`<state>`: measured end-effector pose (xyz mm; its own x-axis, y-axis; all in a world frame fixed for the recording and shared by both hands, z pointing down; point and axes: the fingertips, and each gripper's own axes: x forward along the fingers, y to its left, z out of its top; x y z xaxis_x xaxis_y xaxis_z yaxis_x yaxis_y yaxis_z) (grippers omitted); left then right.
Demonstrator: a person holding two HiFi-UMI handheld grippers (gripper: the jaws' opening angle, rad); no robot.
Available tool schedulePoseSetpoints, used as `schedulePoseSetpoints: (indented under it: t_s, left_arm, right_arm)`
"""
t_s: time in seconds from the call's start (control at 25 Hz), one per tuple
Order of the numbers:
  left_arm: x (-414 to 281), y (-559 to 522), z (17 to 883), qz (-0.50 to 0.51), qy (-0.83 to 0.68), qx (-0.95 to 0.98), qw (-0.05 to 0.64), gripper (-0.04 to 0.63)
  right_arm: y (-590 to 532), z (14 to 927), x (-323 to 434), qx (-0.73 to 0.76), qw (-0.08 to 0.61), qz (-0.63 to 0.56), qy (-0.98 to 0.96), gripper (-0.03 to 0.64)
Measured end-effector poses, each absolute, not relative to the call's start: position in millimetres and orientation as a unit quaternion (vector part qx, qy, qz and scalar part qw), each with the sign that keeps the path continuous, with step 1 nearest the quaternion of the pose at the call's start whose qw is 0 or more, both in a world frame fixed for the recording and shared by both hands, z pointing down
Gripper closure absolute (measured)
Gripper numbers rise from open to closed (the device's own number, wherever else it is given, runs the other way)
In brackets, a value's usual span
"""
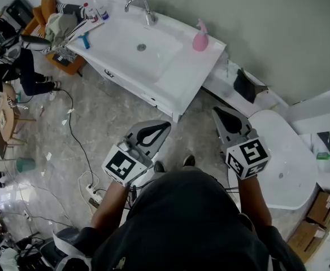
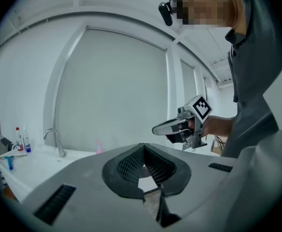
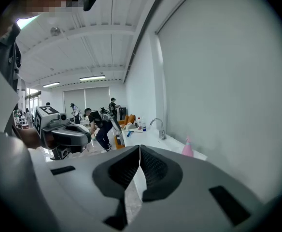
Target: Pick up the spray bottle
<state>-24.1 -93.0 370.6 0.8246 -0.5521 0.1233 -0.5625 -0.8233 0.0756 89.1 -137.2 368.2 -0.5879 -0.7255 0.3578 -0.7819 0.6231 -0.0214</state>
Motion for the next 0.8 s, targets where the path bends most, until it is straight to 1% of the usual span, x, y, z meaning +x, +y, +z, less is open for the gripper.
schedulePoseSetpoints:
  t_s: [0.44,0.64,0.8]
  left_arm:
    - [5,-111,371,0.057,-0.311,0.947,0.05,0.591]
    - [-4,-109,376,0.055,-0.303,0.95,0.048,0.591]
    - [-21,-118,378,0.064,-0.28,0.957,0.048,0.591]
  right_arm:
    - [-162,378,116,0.406,0.156,0.094,-0.896,0.606]
    - [-163,383,105,0.408,0.167,0.089,-0.893,0.606]
    - [-167,368,95,0.439,0.155,0.087,-0.881,0.606]
